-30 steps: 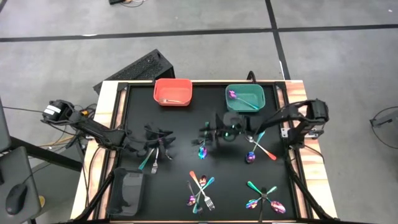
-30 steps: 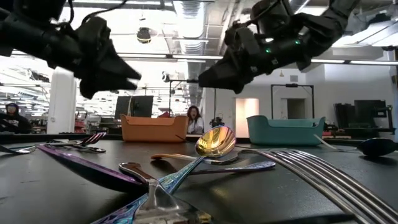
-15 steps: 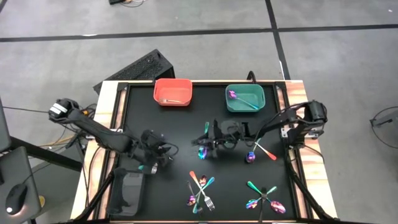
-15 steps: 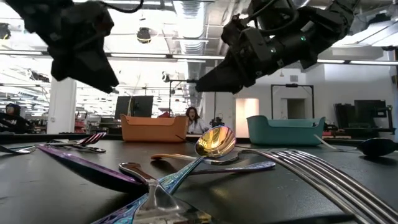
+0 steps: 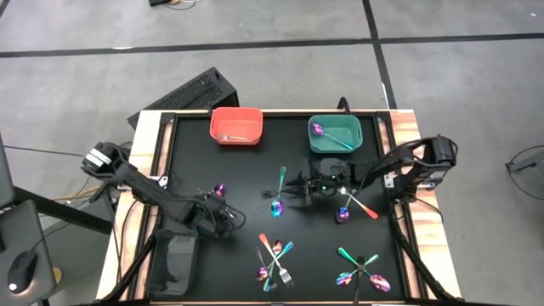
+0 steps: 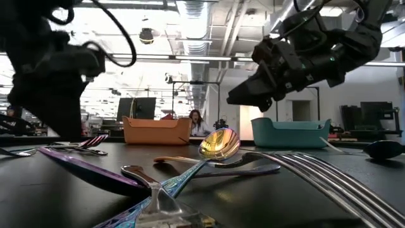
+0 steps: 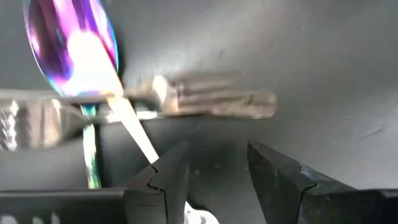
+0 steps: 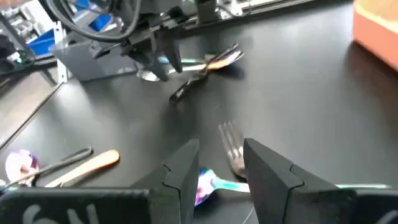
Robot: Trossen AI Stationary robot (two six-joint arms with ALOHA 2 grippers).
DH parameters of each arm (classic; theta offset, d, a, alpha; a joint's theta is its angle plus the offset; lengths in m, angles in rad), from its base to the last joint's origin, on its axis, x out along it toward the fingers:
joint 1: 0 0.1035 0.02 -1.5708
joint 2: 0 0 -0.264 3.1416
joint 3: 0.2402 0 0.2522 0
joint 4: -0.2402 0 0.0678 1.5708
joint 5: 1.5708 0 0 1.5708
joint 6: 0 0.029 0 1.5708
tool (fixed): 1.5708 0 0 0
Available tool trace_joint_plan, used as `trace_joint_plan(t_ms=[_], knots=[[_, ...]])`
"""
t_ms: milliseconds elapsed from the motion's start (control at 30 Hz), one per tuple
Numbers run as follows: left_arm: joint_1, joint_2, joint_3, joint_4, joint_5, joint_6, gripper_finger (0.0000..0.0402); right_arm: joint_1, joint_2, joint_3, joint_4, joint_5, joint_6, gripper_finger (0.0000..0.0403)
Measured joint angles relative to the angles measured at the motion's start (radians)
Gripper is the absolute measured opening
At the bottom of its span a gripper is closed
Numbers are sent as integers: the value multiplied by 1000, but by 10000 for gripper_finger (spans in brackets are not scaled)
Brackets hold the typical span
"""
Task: Sort silverware by color (type)
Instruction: Put the black fork into the black bin
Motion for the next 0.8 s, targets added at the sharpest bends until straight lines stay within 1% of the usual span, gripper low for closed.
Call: trace_joint_plan(t_ms=[100, 167, 333, 433, 533, 633, 800], knots=[[0, 35, 0, -4, 52, -30, 147, 11, 22, -1, 11, 1, 5, 145], [0, 45, 2, -6, 69, -43, 147, 20, 31, 2, 29, 8, 5, 145], [-1, 43, 2, -13, 84, -63, 147, 24, 31, 2, 32, 18, 6, 145], [-1, 33, 19, -32, 90, -47, 147, 26, 31, 2, 47, 18, 6, 145], [5, 27, 56, -19, 40, 23, 147, 27, 31, 2, 43, 19, 6, 145], [17, 31, 64, 16, -39, 154, 147, 27, 31, 2, 46, 19, 6, 145], [71, 47, 64, 137, -65, 394, 146, 27, 23, 2, 43, 19, 19, 145]])
